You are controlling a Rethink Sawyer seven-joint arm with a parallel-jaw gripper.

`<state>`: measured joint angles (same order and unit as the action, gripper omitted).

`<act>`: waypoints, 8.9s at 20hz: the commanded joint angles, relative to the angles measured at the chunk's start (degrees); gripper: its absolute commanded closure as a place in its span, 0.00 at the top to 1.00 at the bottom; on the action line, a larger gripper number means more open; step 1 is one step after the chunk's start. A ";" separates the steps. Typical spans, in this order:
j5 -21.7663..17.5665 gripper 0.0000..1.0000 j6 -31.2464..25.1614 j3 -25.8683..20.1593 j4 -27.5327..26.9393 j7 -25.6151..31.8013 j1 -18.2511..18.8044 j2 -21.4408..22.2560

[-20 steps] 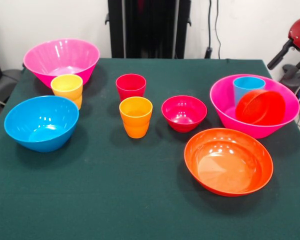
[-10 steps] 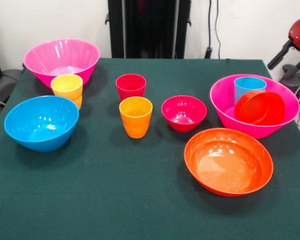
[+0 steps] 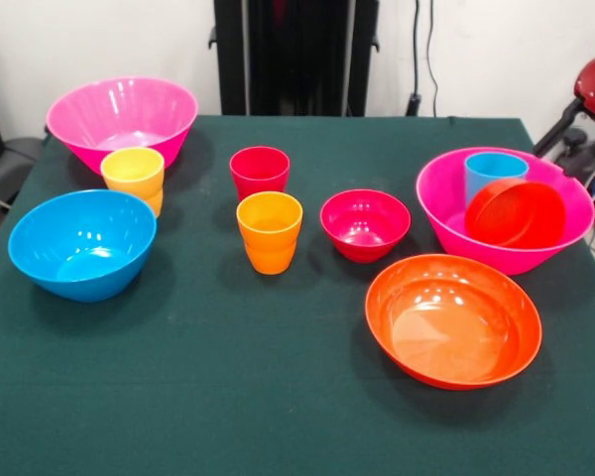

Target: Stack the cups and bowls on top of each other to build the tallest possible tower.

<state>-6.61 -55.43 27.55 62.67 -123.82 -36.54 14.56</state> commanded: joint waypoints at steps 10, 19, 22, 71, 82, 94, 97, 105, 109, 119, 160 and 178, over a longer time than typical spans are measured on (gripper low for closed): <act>2.32 1.00 -3.71 -4.35 -3.58 -7.48 4.81 -3.85; 2.44 1.00 -3.78 -4.12 -2.20 -9.16 5.08 -4.56; 3.68 1.00 -3.30 -4.94 -1.21 -10.30 6.01 -4.92; 17.34 0.00 -4.04 -10.65 28.30 5.53 8.83 18.84; 12.79 0.00 9.51 -21.78 35.89 15.26 18.01 23.46; 10.11 0.00 31.05 -48.76 49.77 22.27 40.70 27.11; 10.51 0.00 28.36 -59.73 56.56 25.83 51.24 32.31; 2.31 0.00 28.76 -70.96 58.55 23.13 60.91 30.49; -4.55 0.00 29.21 -70.94 57.06 22.92 60.66 29.84; -15.48 0.00 25.63 -73.36 55.07 21.79 62.65 28.75; -28.44 0.00 -5.26 -74.58 35.86 30.01 65.20 20.38; -28.29 0.00 -11.84 -74.50 27.10 28.68 62.54 18.06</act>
<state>-32.08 -60.33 -46.76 97.53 -111.62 28.31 34.87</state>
